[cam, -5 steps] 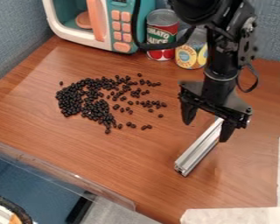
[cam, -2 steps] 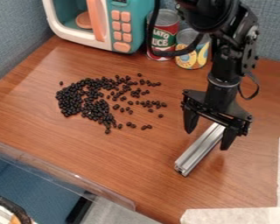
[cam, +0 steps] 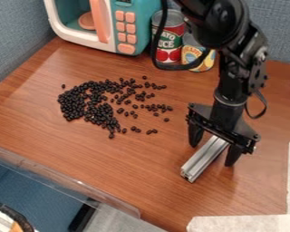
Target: Sweep into pile
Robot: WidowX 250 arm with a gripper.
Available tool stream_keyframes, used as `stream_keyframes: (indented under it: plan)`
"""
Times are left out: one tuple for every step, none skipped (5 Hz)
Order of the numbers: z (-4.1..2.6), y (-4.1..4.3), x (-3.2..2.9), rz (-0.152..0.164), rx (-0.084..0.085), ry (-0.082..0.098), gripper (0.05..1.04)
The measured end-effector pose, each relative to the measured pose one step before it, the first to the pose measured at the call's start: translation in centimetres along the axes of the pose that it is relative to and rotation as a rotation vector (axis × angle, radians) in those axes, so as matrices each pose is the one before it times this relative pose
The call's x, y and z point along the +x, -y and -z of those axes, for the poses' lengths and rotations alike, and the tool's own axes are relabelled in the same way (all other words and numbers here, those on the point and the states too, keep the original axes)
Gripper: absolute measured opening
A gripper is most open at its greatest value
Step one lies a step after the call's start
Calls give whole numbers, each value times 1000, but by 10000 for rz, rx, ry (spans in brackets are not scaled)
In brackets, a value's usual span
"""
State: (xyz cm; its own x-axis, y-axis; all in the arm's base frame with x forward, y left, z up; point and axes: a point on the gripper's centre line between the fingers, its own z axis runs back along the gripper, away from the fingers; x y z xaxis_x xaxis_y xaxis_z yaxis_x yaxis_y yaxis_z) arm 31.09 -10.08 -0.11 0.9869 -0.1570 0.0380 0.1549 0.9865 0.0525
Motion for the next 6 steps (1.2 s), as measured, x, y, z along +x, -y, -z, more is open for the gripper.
stream_keyframes:
  plan:
    - [0,-5,51,-20,3,32,966]
    - [2,75,78,89,-78,43,680]
    - [-3,73,-63,9,-15,-34,394]
    - [-1,24,-130,-32,-15,-82,371]
    - [-139,239,79,-34,-171,-39,371]
    - [-840,-911,1566,-612,-175,297,371]
